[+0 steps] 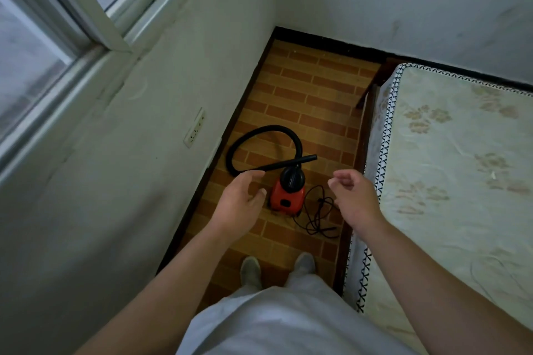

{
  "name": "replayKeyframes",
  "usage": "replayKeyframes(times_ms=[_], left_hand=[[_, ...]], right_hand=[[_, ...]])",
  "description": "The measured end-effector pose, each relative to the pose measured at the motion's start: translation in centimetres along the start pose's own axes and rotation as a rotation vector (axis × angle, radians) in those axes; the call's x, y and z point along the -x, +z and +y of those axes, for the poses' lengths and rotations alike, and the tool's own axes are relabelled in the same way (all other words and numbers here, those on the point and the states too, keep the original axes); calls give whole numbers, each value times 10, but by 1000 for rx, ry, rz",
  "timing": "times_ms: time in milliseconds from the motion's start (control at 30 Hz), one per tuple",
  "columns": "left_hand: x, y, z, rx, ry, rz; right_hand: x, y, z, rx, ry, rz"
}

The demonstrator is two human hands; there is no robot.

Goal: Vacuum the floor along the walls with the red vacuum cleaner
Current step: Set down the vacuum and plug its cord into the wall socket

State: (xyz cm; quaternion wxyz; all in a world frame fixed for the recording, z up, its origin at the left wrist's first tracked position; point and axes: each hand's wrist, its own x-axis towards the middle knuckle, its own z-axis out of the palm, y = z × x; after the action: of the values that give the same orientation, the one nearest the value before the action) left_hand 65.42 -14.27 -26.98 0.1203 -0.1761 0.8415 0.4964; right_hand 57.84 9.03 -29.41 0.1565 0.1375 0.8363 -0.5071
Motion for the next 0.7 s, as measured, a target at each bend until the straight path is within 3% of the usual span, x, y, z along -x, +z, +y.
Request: replayKeyframes(times_ms=[367,700], left_hand=[[-34,68,23,-22,-49,-6],[-113,144,7,-131,-133,-227]], right_hand=[[-59,-59,53,-56,148,58],[-116,-58,125,-28,394,45]])
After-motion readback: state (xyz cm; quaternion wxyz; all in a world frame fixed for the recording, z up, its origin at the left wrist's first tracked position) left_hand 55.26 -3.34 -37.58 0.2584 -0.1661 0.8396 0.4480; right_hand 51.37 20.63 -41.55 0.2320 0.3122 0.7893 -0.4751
